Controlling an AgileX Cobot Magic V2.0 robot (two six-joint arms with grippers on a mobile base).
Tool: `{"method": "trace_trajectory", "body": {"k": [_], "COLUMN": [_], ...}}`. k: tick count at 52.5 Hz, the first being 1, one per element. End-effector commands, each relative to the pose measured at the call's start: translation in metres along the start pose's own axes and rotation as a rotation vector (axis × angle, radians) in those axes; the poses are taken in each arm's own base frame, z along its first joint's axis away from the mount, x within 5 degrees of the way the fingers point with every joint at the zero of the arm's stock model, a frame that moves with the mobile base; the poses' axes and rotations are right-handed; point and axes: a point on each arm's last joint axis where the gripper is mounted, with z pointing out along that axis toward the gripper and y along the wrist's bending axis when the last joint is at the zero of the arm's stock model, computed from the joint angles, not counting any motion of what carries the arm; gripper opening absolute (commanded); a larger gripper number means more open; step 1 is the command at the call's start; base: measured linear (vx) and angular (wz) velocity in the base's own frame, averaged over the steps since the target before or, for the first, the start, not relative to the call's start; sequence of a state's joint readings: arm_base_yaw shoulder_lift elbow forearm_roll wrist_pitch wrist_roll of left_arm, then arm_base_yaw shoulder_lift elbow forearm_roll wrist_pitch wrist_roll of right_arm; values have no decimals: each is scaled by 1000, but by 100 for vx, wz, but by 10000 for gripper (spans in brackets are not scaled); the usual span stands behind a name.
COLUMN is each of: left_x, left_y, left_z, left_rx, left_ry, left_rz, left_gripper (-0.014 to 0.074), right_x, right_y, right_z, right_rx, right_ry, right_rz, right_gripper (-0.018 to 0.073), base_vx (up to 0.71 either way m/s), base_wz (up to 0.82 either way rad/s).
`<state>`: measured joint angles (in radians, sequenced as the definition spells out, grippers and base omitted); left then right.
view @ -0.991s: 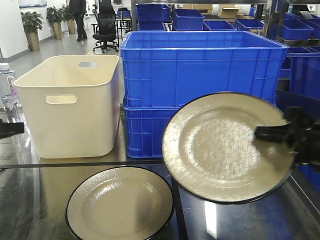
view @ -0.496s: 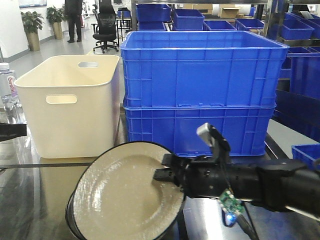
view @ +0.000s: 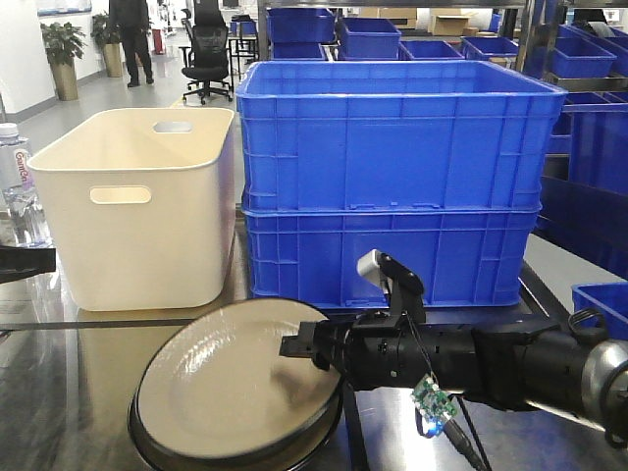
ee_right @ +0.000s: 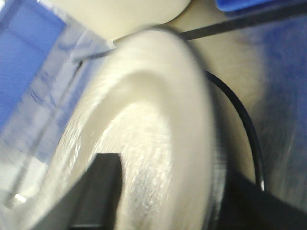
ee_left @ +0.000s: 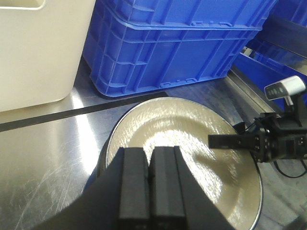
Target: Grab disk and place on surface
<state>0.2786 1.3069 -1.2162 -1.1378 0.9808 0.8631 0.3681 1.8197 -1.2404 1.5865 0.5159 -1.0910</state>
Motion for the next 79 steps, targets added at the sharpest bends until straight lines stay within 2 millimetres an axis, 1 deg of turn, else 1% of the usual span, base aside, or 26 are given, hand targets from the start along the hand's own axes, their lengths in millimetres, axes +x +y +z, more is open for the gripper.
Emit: {"method": "trace_trajectory", "body": {"k": [1, 6, 10, 13, 20, 26, 33, 34, 37, 40, 41, 44, 47, 51, 54, 58, 62, 64, 70, 73, 74, 79], "left_x": [-14, -12, -11, -10, -7, 0, 15, 18, 27, 31, 33, 33, 30, 22, 16, 8, 7, 10, 33, 47, 53, 81], "left_y": [-16, -16, -14, -13, -10, 0, 26, 31, 52, 62, 68, 74, 75, 68, 58, 41, 15, 4, -27, -45, -48, -77], "left_z": [-12, -12, -12, -12, -12, -13, -15, -16, -22, -26, -29, -34, -36, -39, -44, -53, -64, -68, -79, -89, -90, -112], "left_rx": [31, 27, 12, 2, -39, -138, -377, -426, -626, -743, -798, -883, -916, -904, -882, -837, -779, -751, -640, -583, -569, -501], "left_ry": [-89, -74, -58, -48, -17, 70, 212, 233, 288, 302, 305, 285, 251, 149, 54, -93, -210, -243, -314, -355, -357, -416], "left_rz": [5, 15, 29, 38, 46, 43, -26, -34, -33, -23, -5, 5, 4, 23, 48, 107, 207, 240, 284, 321, 325, 446], "left_gripper": [-8, -8, -8, -8, -8, -8, -8, -8, -7, -6, -6, -5, -5, -5, -5, -5, -5, -5, -5, -5, -5, -5], "right_x": [-26, -33, -40, -46, -57, -67, -78, -79, -84, -87, -88, -90, -91, -89, -81, -67, -51, -42, -21, -14, -10, 4], "right_y": [23, 20, 18, 18, 16, 21, 38, 42, 56, 65, 70, 80, 88, 96, 98, 97, 92, 90, 89, 89, 89, 86], "right_z": [-19, -20, -21, -24, -37, -55, -80, -85, -103, -114, -121, -134, -145, -160, -170, -180, -191, -198, -217, -223, -226, -235], "right_rx": [-30, 39, 106, 151, 284, 375, 398, 396, 383, 377, 373, 364, 356, 347, 346, 353, 385, 405, 417, 417, 417, 426], "right_ry": [-104, -137, -166, -190, -247, -309, -386, -400, -448, -480, -499, -534, -562, -591, -595, -582, -572, -572, -582, -586, -586, -588], "right_rz": [-247, -478, -580, -606, -604, -603, -612, -614, -627, -635, -639, -647, -651, -652, -653, -651, -654, -652, -647, -648, -649, -646], "right_gripper": [531, 544, 542, 540, 521, 473, 353, 326, 204, 118, 69, -16, -15, -13, -13, -12, -12, -12, -12, -12, -12, -12], "base_vx": [0, 0, 0, 0, 0, 0, 0, 0, 0, 0, 0, 0, 0, 0, 0, 0, 0, 0, 0, 0, 0, 0], "base_wz": [0, 0, 0, 0, 0, 0, 0, 0, 0, 0, 0, 0, 0, 0, 0, 0, 0, 0, 0, 0, 0, 0]}}
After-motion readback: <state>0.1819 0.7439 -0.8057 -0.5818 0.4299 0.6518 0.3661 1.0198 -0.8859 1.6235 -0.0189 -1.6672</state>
